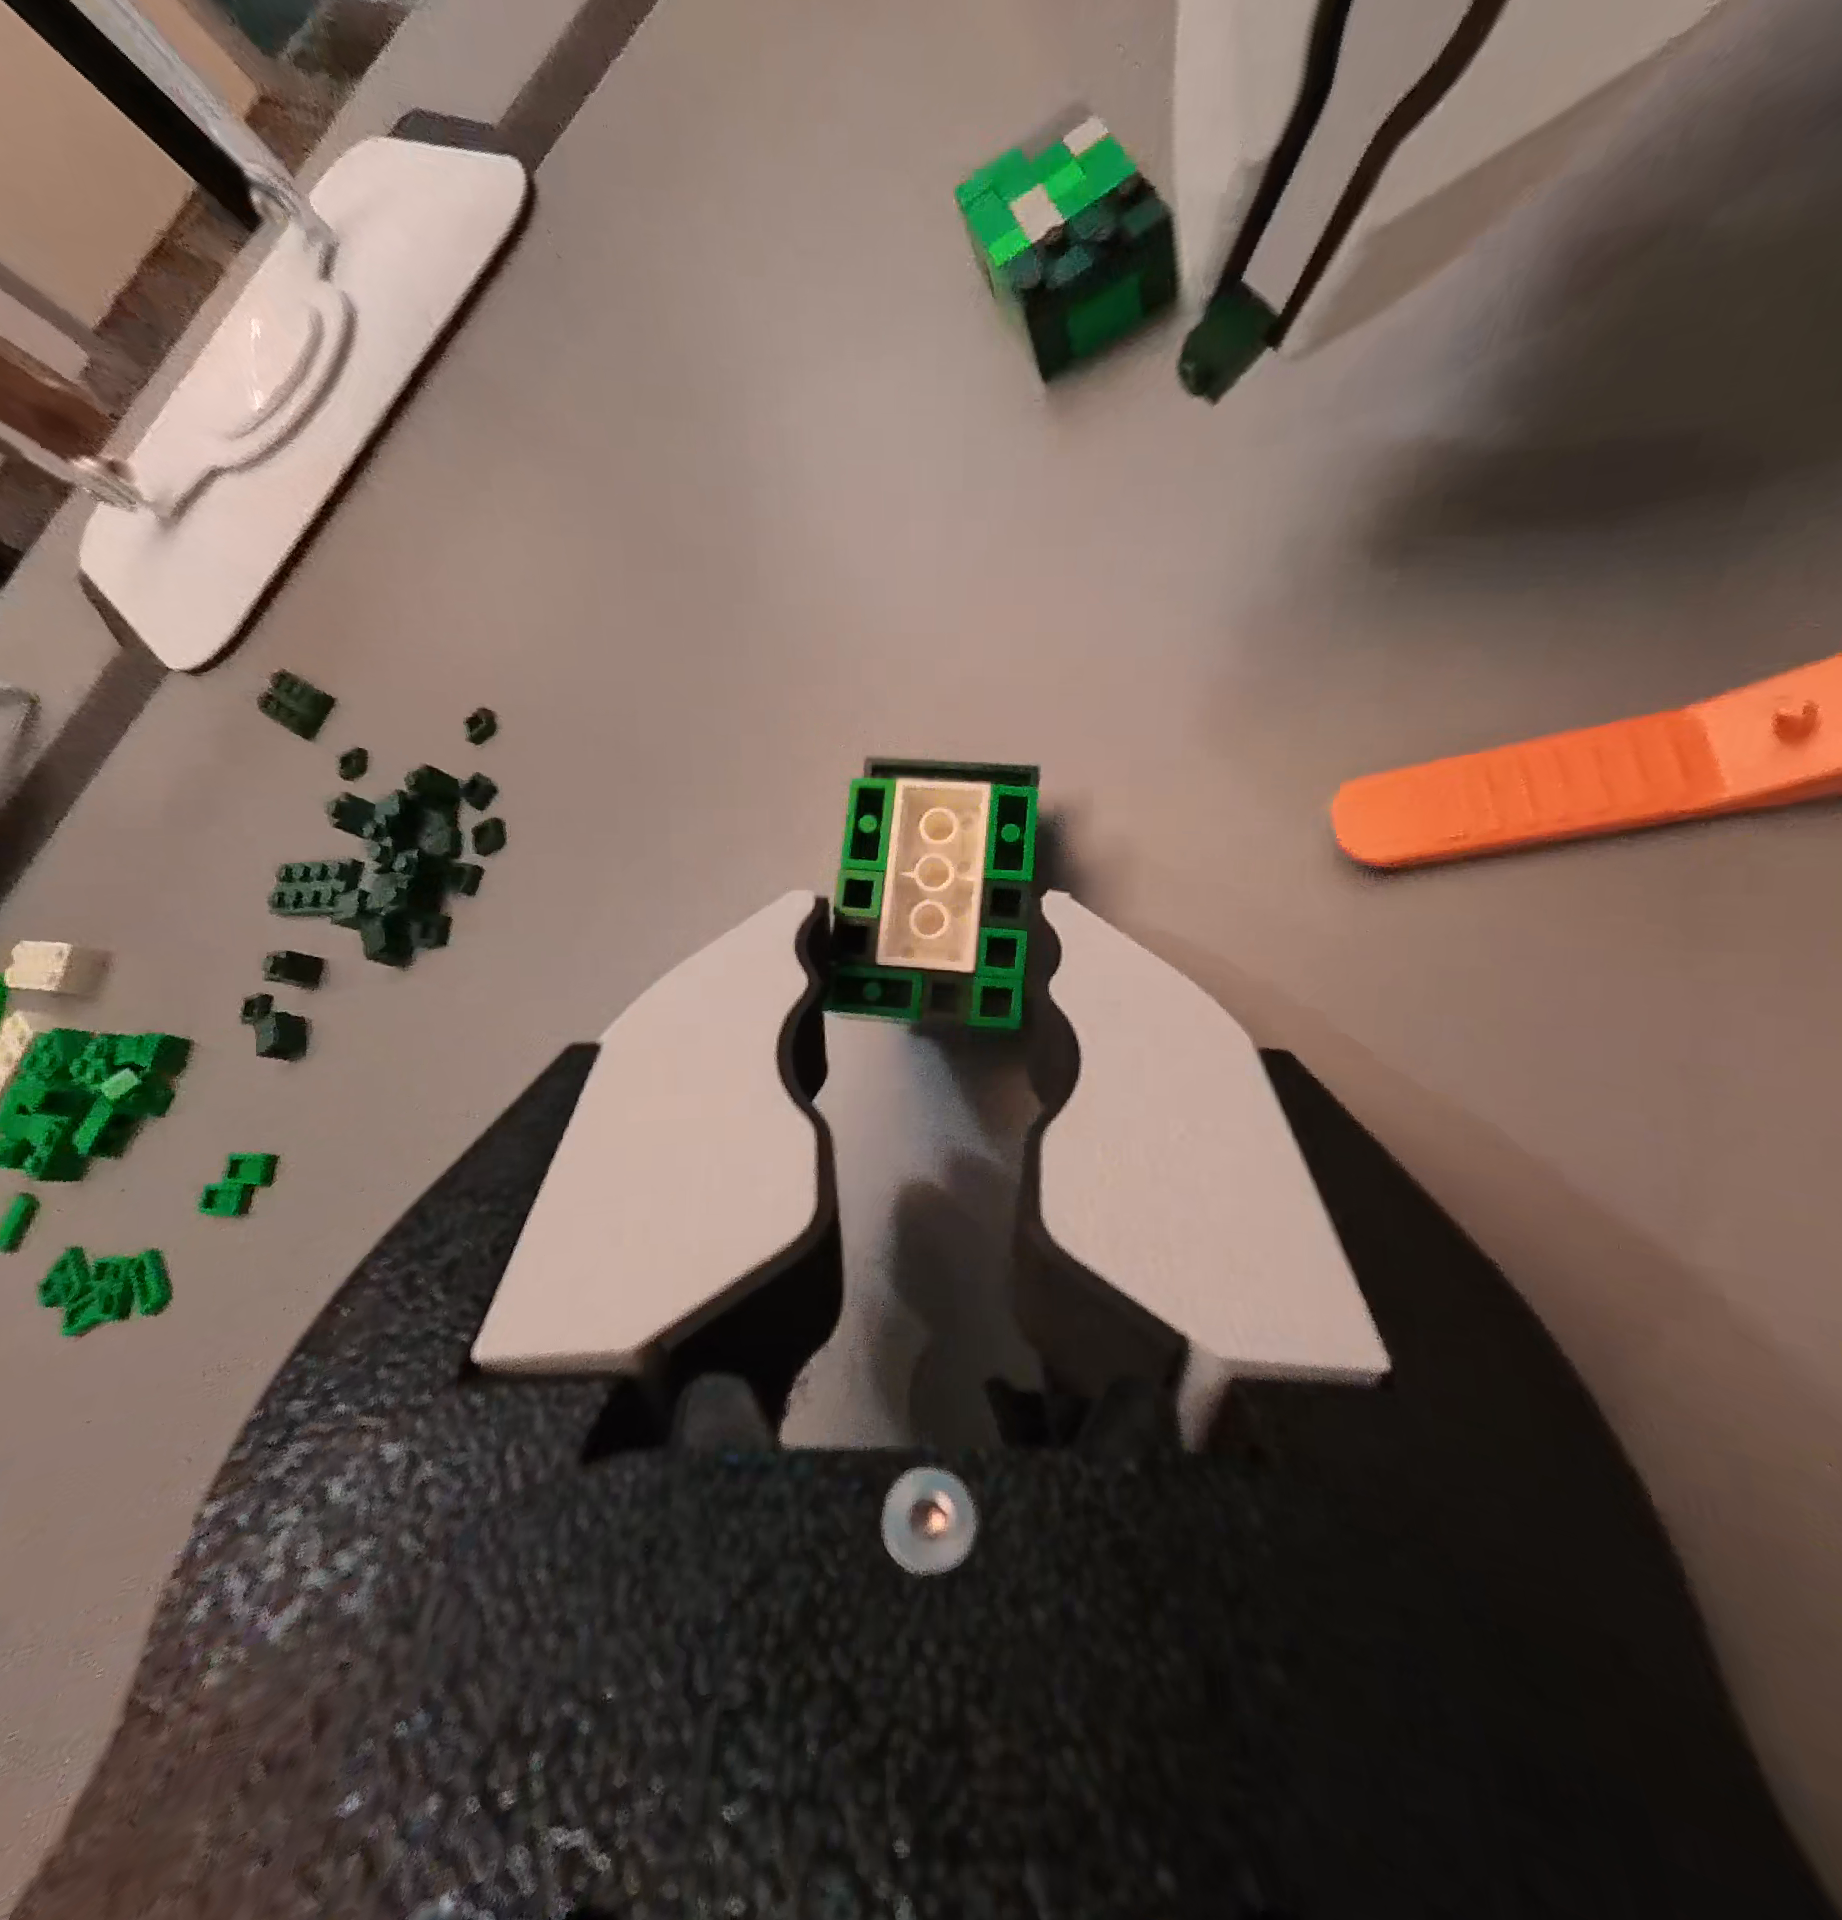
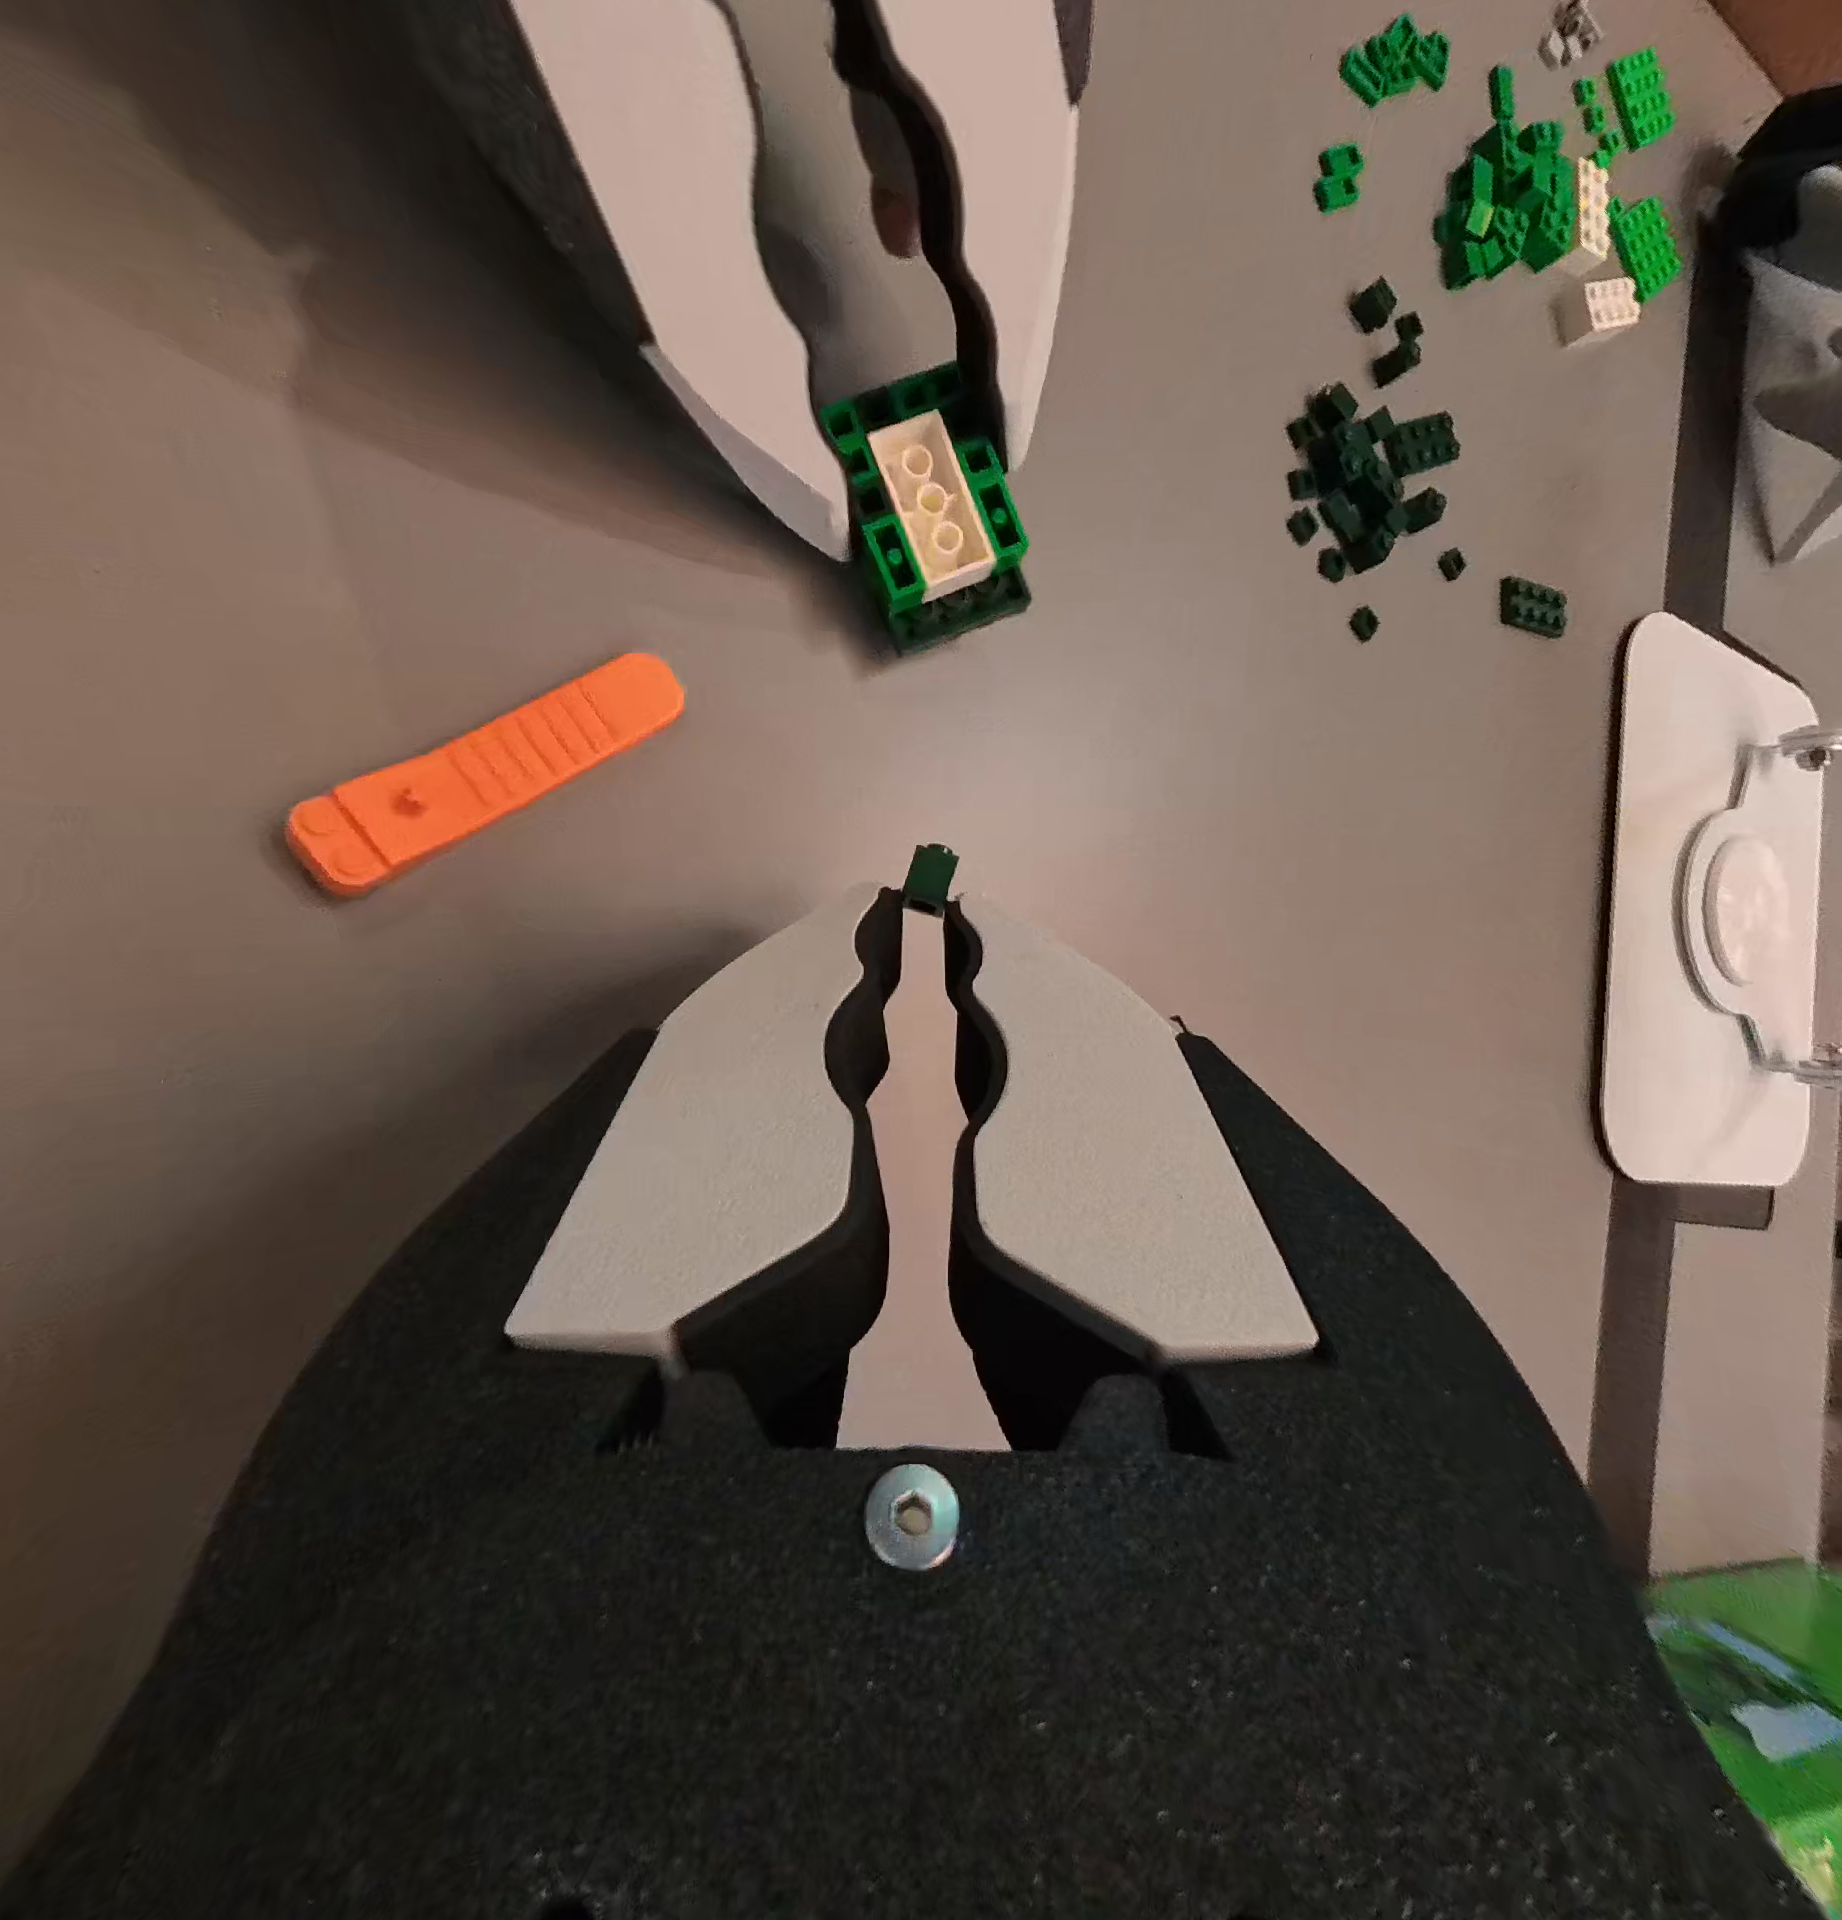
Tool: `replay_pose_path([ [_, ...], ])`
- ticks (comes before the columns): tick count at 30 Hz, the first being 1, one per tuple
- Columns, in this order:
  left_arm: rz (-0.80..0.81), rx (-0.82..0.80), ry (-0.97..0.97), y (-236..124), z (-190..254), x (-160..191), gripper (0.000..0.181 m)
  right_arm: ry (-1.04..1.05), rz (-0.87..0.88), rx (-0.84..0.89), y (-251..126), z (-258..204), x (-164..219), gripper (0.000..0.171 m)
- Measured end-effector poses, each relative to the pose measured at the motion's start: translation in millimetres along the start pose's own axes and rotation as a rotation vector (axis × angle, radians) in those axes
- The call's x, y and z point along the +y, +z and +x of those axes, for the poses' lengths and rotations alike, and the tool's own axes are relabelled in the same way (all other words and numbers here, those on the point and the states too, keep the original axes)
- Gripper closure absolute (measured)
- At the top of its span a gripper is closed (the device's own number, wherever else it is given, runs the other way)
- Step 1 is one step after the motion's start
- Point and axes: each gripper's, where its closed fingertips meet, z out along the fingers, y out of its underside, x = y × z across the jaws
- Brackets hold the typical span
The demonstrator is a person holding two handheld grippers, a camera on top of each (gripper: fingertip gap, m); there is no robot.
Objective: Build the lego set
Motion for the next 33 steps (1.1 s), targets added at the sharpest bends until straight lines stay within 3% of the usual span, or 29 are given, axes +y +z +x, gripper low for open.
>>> replay_pose_path([
  [6,-0.019,0.116,-0.133,0.9,6.0,6.6,0.145,-0.025,0.073,-0.012,-1.7,-4.8,-11.2,0.164],
  [13,0.006,0.017,-0.160,-17.3,-12.0,1.9,0.136,-0.183,0.173,0.082,-10.6,-3.8,-31.2,0.164],
  [17,0.353,0.366,-0.459,-46.6,14.7,-57.3,0.141,-0.386,0.271,0.189,-26.0,-10.4,-53.5,0.164],
  [19,0.411,0.476,-0.553,-54.6,19.3,-68.6,0.145,-0.456,0.307,0.248,-35.6,-11.9,-65.6,0.164],
  [27,0.548,0.667,-0.608,-71.3,38.4,-96.1,0.144,-0.545,0.331,0.307,-48.2,-16.5,-78.7,0.164],
  [33,0.572,0.690,-0.607,-73.1,41.7,-100.6,0.171,-0.585,0.299,0.334,-46.1,-15.2,-75.9,0.164],
])
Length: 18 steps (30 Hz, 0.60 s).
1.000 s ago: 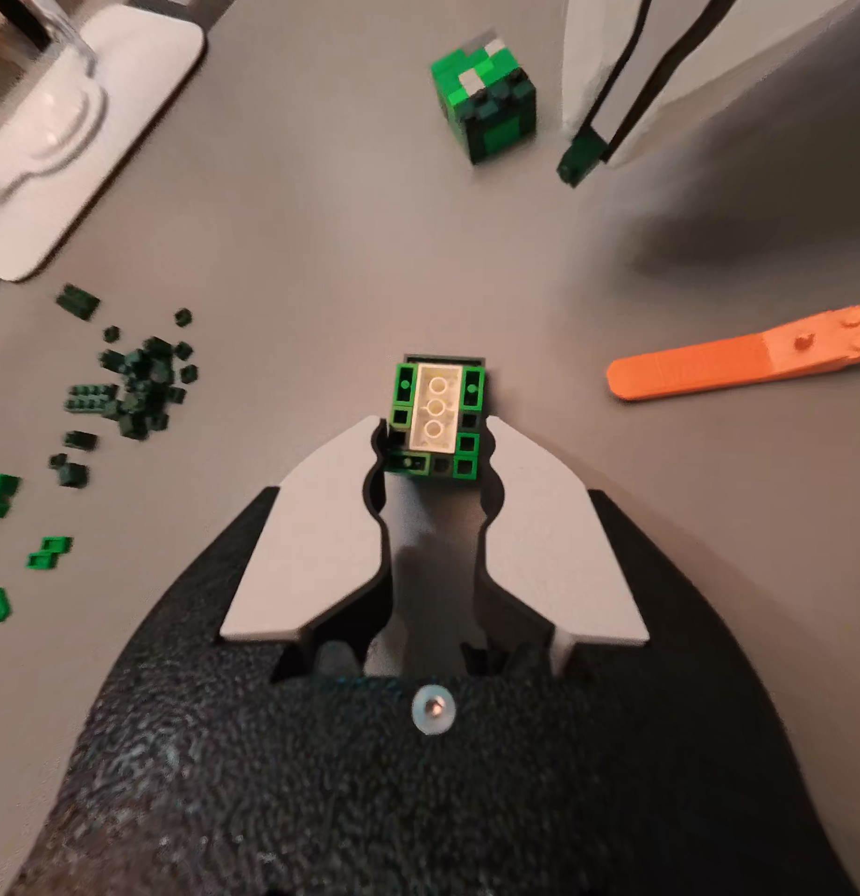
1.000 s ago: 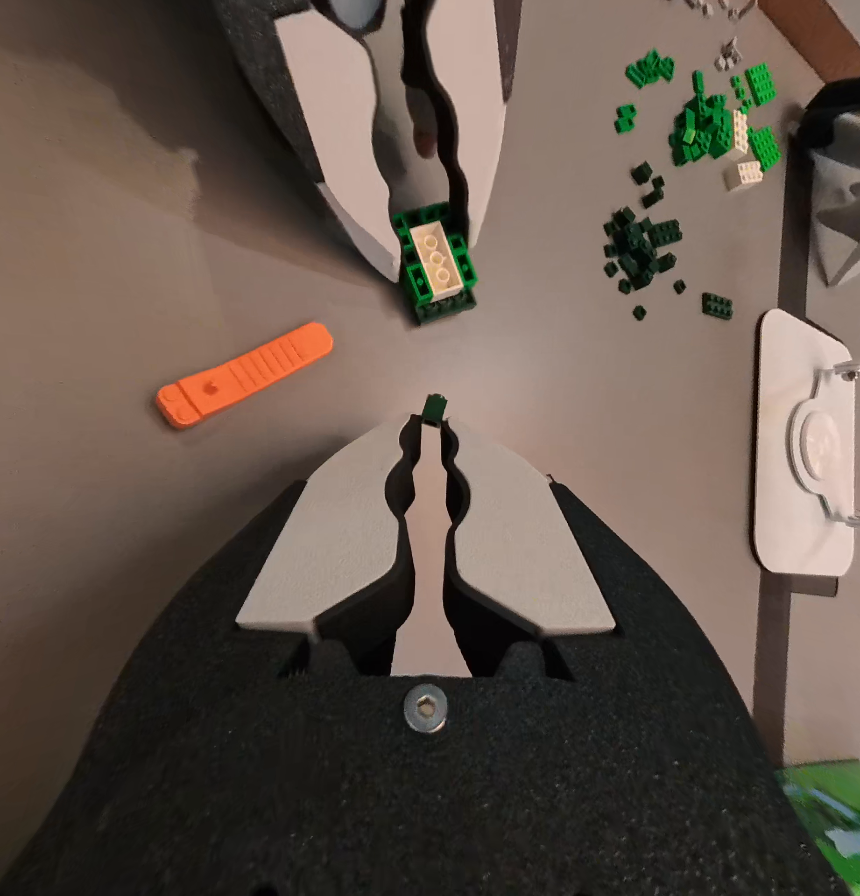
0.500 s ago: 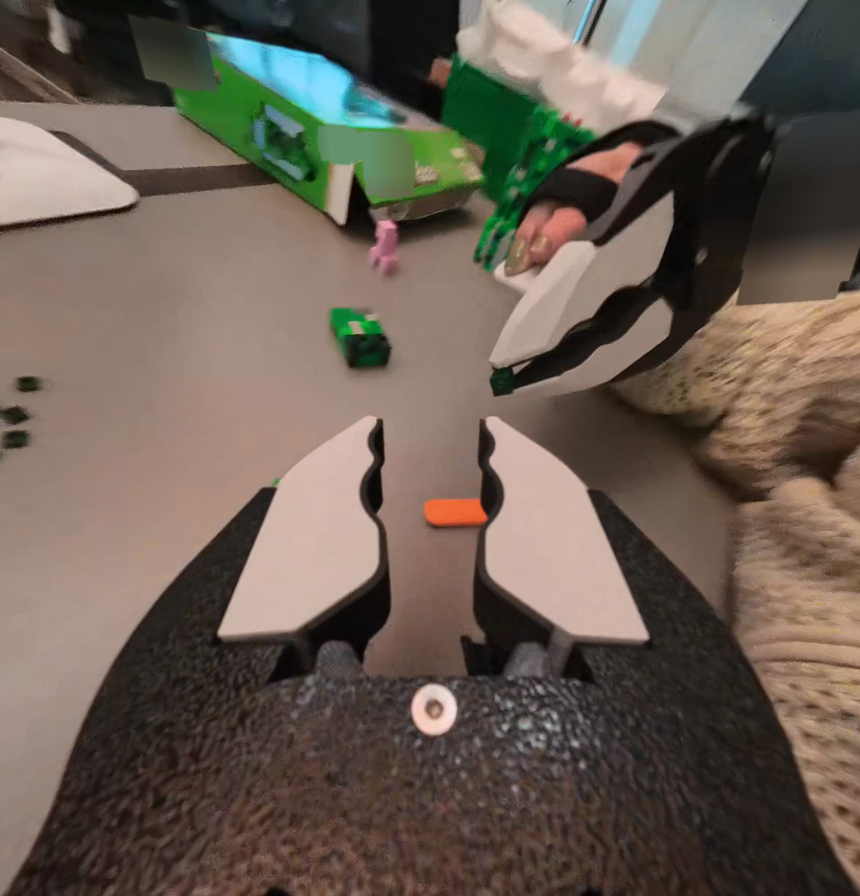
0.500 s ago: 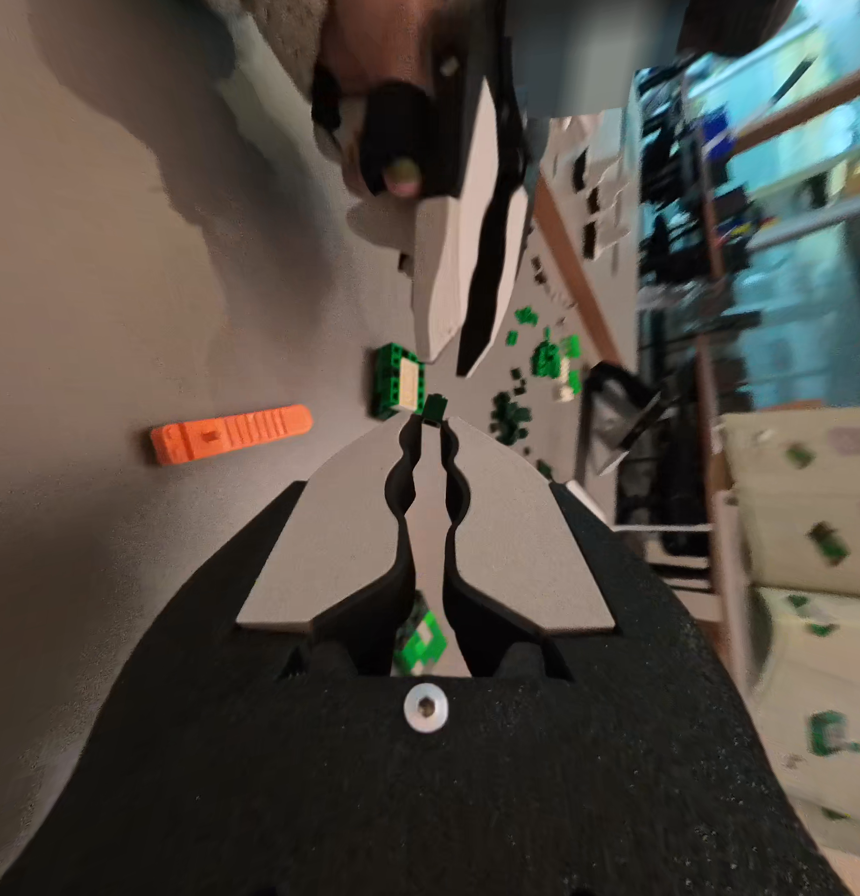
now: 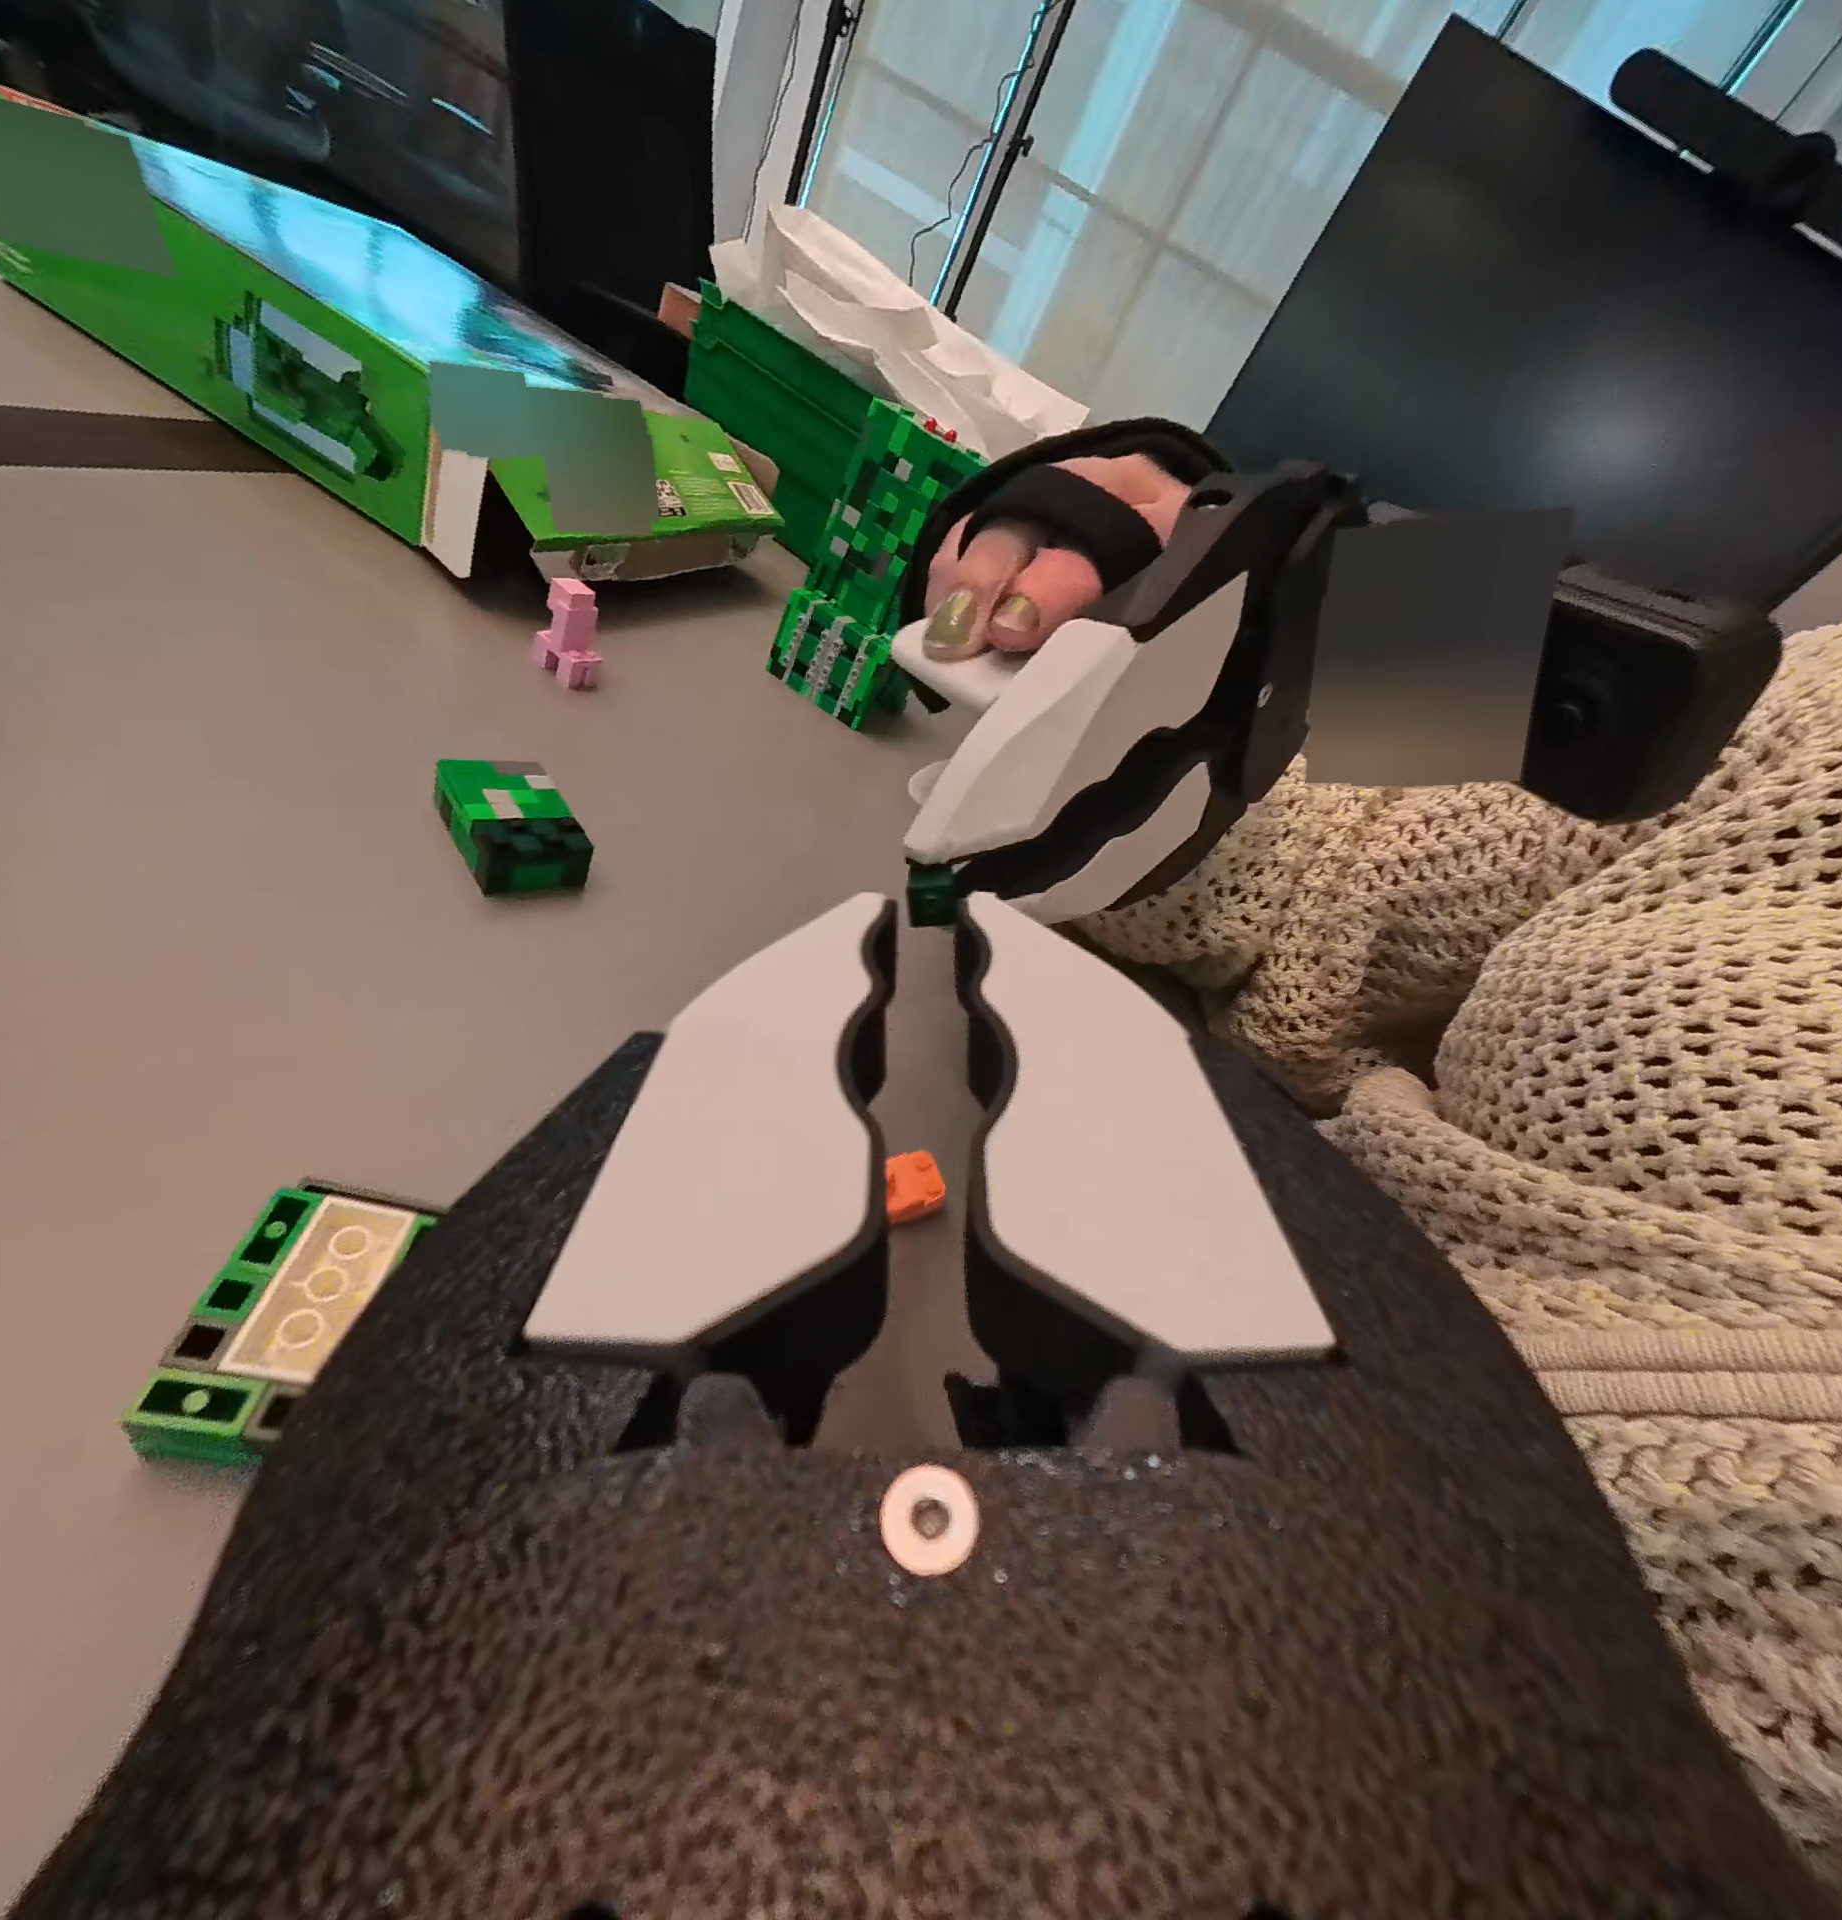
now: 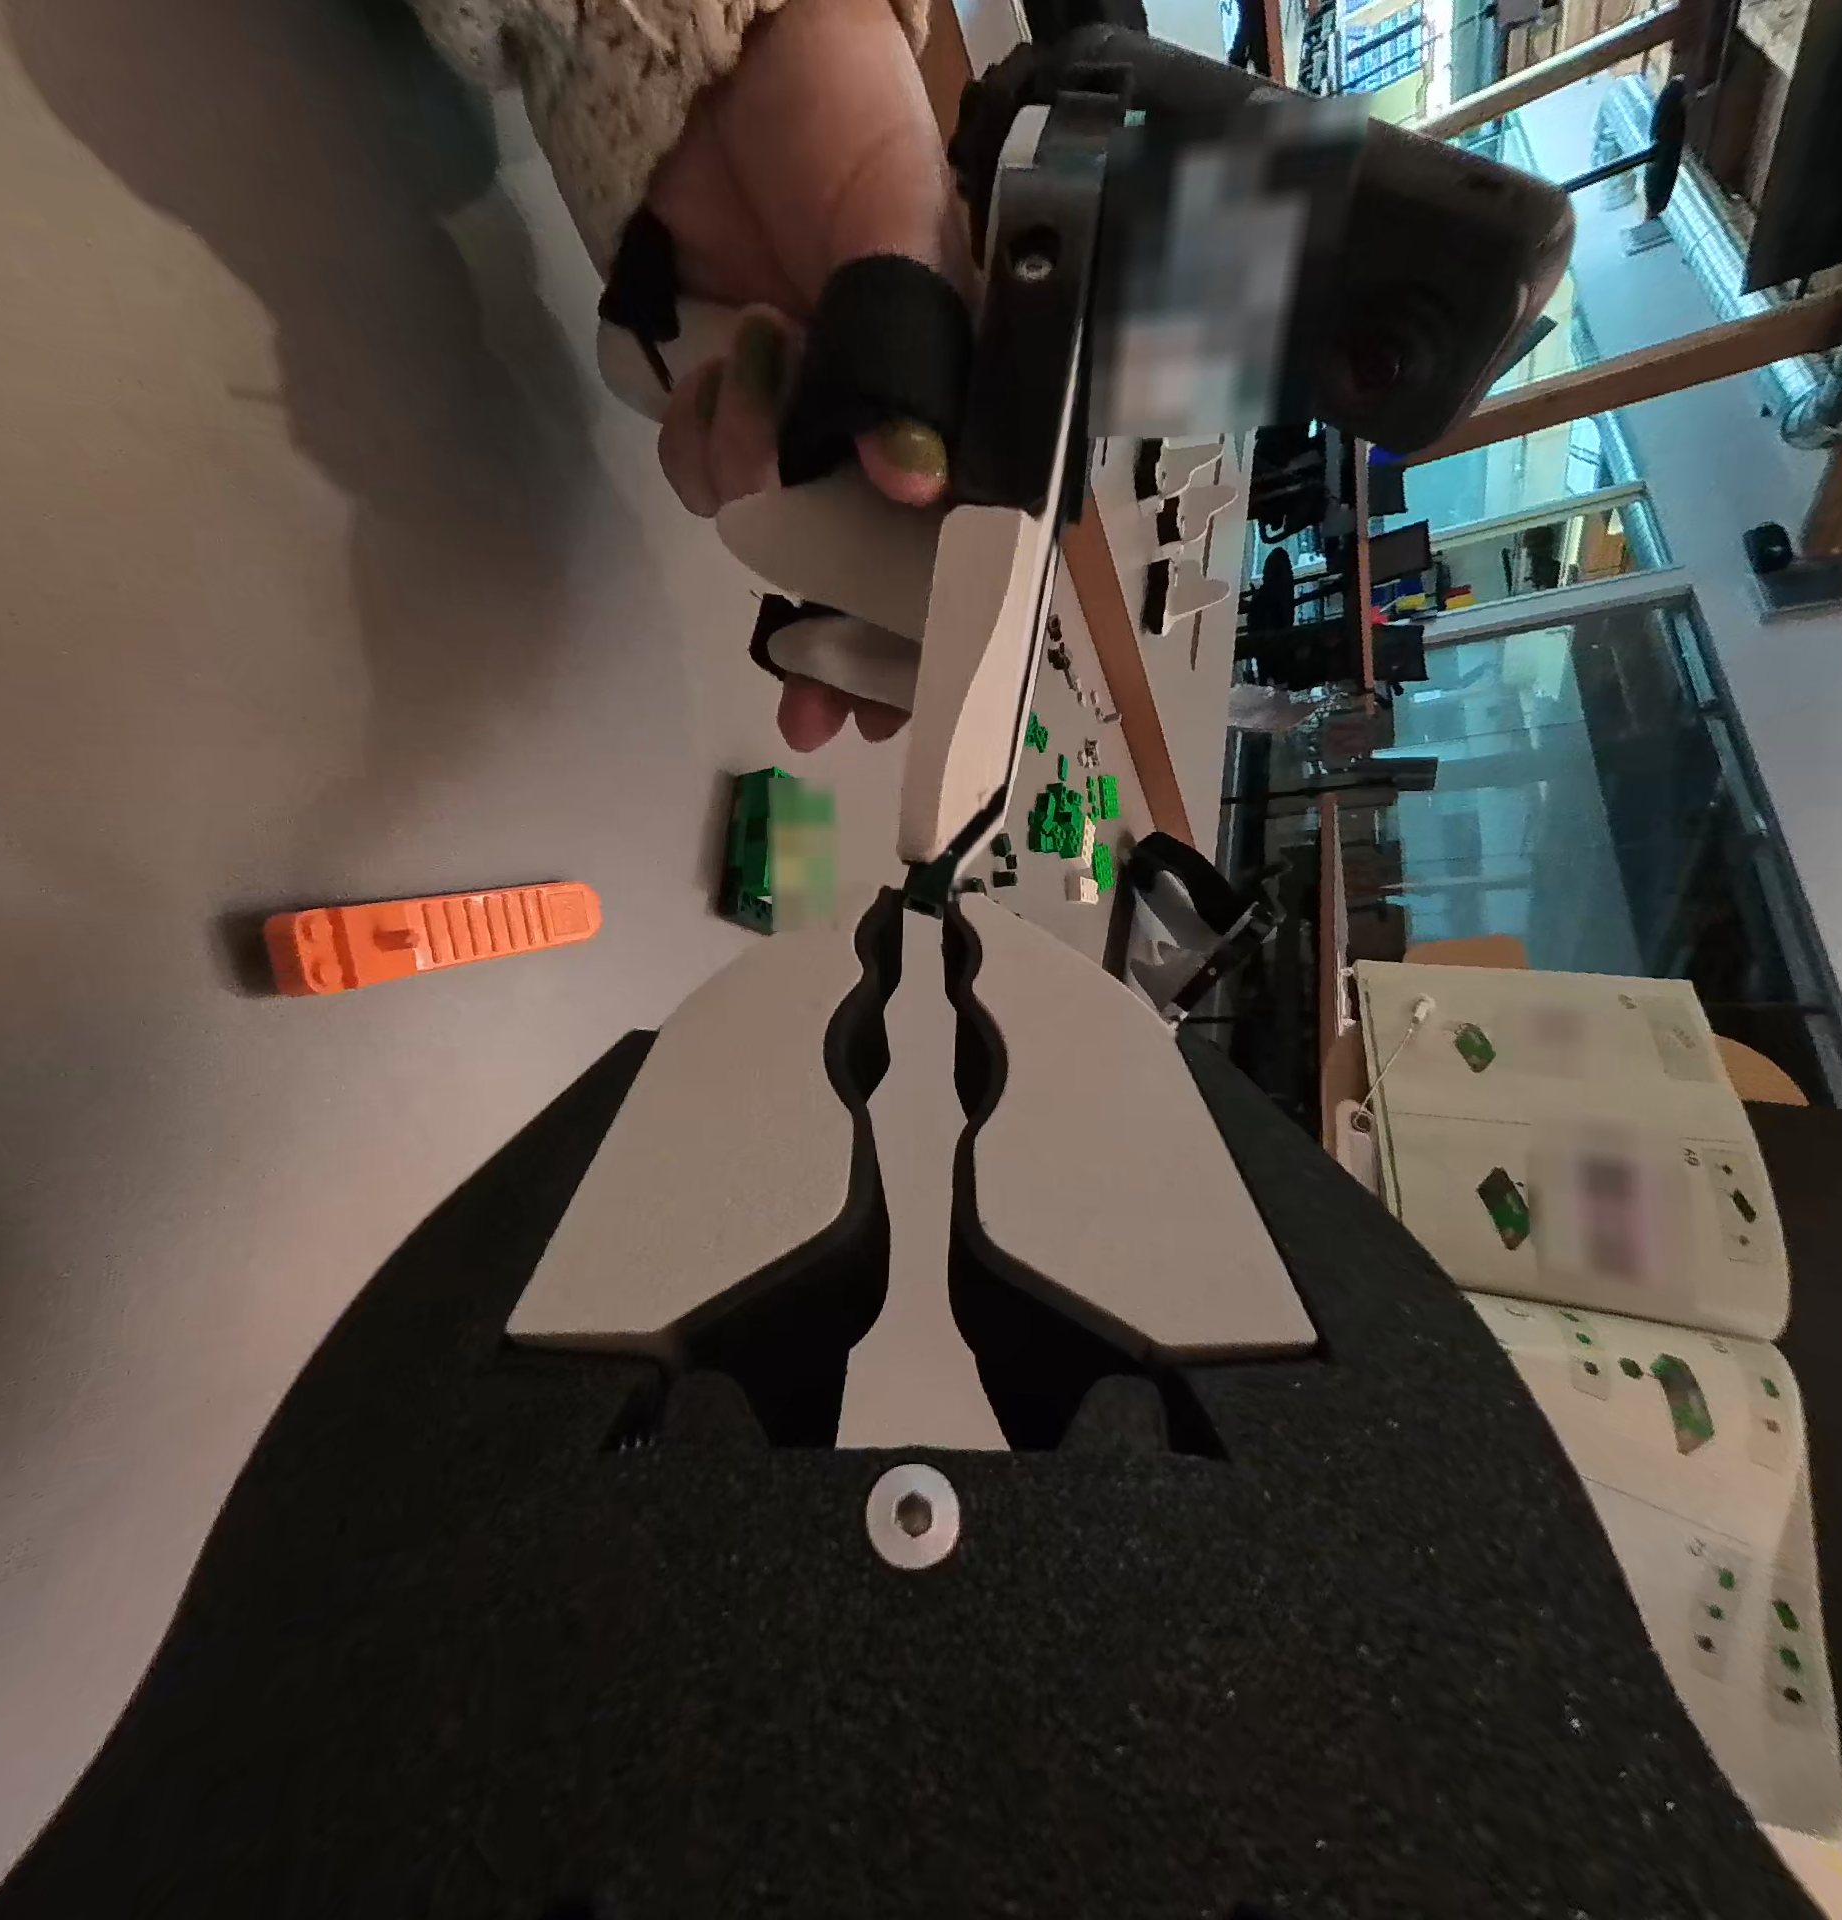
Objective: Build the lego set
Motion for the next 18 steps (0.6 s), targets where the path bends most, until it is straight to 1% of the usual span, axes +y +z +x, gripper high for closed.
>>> replay_pose_path([
  [5,0.025,0.036,-0.026,-0.1,2.4,-1.9,0.173,0.002,0.009,0.009,-0.3,1.4,-0.8,0.164],
  [7,0.068,0.095,-0.061,-2.0,7.9,-7.1,0.173,0.054,0.062,0.023,-2.8,5.8,-5.8,0.164],
  [11,0.143,0.253,-0.140,-6.3,25.4,-17.5,0.174,0.191,0.228,0.026,-13.6,15.2,-23.0,0.162],
  [13,0.170,0.307,-0.166,-7.6,31.6,-21.4,0.174,0.216,0.271,0.026,-16.8,17.3,-28.7,0.158],
  [18,0.198,0.417,-0.228,-9.2,42.5,-25.8,0.174,0.227,0.333,0.052,-21.7,22.4,-36.7,0.160],
])
